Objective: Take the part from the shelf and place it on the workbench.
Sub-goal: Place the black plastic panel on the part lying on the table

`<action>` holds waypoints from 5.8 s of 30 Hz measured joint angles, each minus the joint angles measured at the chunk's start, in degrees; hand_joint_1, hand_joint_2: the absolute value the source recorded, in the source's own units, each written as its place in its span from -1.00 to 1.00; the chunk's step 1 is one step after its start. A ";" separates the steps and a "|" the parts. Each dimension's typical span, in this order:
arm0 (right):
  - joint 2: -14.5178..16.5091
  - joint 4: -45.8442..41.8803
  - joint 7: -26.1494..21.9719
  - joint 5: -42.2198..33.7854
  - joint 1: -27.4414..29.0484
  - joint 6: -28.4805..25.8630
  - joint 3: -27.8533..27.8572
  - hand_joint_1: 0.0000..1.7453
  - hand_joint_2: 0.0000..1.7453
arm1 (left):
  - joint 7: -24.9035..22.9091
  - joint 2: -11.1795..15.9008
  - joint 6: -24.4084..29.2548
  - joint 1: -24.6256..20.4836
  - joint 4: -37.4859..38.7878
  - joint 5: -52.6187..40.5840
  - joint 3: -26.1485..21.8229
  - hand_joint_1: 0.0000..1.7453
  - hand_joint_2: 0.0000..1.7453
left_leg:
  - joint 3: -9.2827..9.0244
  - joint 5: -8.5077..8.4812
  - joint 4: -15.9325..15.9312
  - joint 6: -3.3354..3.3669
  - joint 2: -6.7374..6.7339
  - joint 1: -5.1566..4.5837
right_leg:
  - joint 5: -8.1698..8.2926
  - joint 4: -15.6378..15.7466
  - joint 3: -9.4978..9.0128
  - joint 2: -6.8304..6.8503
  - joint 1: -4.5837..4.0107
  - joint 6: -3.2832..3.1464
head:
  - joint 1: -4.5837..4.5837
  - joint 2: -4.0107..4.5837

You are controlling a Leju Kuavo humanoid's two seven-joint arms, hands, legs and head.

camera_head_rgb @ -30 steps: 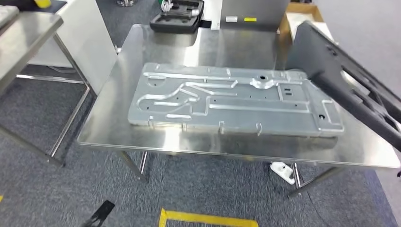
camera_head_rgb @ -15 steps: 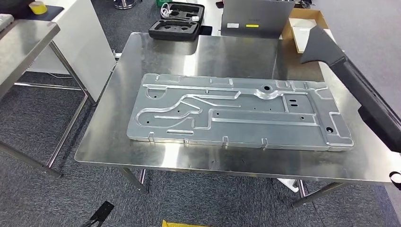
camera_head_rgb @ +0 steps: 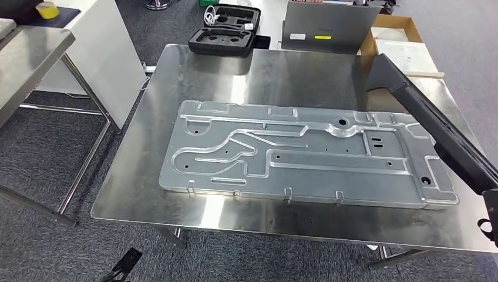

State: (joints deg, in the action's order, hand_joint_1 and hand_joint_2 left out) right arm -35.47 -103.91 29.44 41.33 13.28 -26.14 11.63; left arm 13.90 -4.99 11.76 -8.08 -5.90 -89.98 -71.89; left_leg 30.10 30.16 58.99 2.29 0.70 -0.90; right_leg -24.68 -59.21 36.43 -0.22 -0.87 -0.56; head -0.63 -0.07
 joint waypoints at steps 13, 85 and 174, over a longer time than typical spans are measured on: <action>-0.54 11.24 0.04 3.95 2.62 5.43 -0.02 1.00 1.00 | 2.09 0.36 1.23 -0.09 -0.01 0.06 -0.02 -1.00 1.00 | 5.07 -3.39 0.90 -2.53 -0.32 1.27 | -2.14 0.62 -3.51 0.04 1.50 0.76 | -0.21 0.00; -1.48 -6.01 0.04 19.50 -4.62 6.36 -8.15 -1.00 -1.00 | -3.19 0.07 7.43 -0.74 -0.01 0.56 -4.15 -1.00 -1.00 | 3.98 -4.41 -0.84 0.67 -0.63 0.73 | -10.80 -15.73 3.20 0.27 1.59 2.85 | -0.16 0.00; 26.67 -26.84 -19.89 10.47 4.83 -14.09 3.25 -1.00 -1.00 | -3.26 0.40 9.42 -1.06 -0.01 6.14 -10.99 -1.00 -1.00 | -1.59 -0.50 -1.88 -0.22 -1.42 1.55 | -4.99 -5.65 1.20 0.19 1.07 2.43 | -0.13 0.00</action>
State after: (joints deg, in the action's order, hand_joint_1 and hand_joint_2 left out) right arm -8.80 -130.75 9.55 51.80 18.11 -40.22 14.88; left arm 10.64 -4.59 21.17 -9.14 -5.90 -83.84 -82.88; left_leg 28.51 29.67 57.11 2.07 -0.72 0.65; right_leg -29.67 -64.86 37.63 -0.04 0.20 1.87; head -0.77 -0.07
